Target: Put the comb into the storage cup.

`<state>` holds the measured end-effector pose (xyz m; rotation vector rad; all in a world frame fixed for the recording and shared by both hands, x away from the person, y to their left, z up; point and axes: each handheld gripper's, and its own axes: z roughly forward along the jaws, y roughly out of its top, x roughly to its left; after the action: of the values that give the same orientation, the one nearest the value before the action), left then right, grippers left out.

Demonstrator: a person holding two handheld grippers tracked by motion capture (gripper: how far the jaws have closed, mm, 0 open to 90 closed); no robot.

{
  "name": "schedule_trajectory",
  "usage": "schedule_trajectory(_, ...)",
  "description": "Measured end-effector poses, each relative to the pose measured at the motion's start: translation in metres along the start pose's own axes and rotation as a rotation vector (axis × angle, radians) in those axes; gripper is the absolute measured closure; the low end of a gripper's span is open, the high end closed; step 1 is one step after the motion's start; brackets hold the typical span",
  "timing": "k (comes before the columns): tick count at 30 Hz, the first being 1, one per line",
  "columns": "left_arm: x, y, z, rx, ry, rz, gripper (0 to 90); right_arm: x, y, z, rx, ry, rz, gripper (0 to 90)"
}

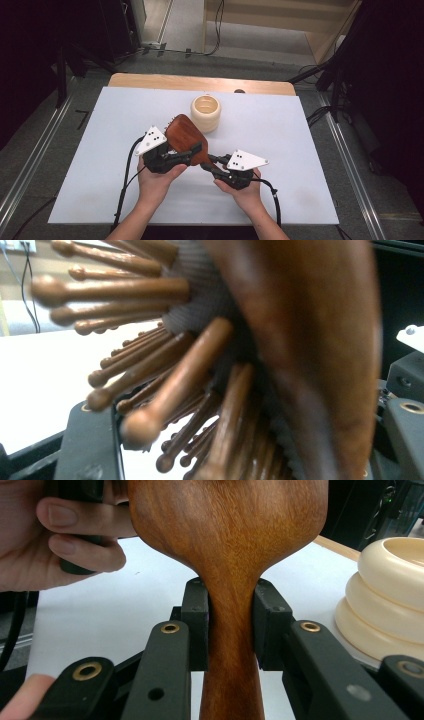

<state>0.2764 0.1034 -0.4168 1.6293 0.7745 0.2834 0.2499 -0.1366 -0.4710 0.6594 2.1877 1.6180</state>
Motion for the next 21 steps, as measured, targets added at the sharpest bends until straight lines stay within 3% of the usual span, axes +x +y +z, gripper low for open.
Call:
schedule_trajectory(8,0.0038,-0.0006,0.002,0.026,-0.047,-0.032,38.0,0.0009,-0.0032,0.0026,0.002,-0.016,0.006,69.5)
schedule_trajectory(21,0.0038,-0.0006,0.0017,0.04,-0.097,-0.02,49.2,0.0018,-0.0052,0.0045,0.011,-0.034,-0.004,69.6)
